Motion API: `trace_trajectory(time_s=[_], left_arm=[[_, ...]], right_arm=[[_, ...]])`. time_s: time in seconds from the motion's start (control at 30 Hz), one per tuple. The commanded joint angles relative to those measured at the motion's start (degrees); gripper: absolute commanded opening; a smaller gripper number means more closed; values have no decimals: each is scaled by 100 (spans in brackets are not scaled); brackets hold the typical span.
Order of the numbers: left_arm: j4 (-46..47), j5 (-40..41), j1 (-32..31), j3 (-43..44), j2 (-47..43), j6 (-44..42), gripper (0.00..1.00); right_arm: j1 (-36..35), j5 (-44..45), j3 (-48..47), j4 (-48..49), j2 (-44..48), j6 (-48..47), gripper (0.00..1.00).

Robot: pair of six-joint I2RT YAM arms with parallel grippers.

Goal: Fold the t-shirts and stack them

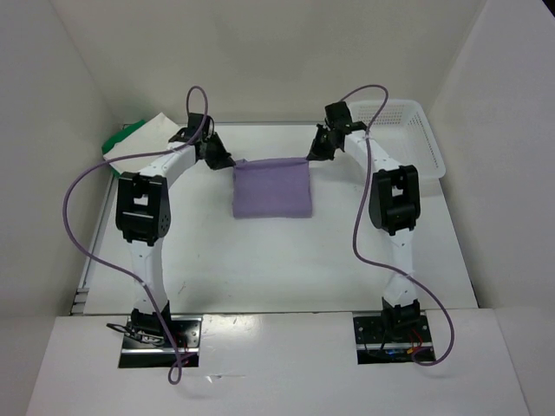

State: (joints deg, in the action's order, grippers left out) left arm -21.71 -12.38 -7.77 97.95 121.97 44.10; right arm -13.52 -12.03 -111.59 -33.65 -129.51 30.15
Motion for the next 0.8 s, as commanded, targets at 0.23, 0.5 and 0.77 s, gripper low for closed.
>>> trace_trajectory(time_s=[0.23, 0.5, 0.77], left_arm=[[861, 474, 205, 533, 30, 372, 60], [1090, -386, -540, -582, -718, 249, 48], [1530, -915, -1227, -2489, -771, 301, 48]], right_arm=[[69, 387, -1891, -106, -777, 44, 44], [-37, -393, 200, 348, 390, 8, 6], [-424, -1433, 2507, 1201, 1025, -53, 0]])
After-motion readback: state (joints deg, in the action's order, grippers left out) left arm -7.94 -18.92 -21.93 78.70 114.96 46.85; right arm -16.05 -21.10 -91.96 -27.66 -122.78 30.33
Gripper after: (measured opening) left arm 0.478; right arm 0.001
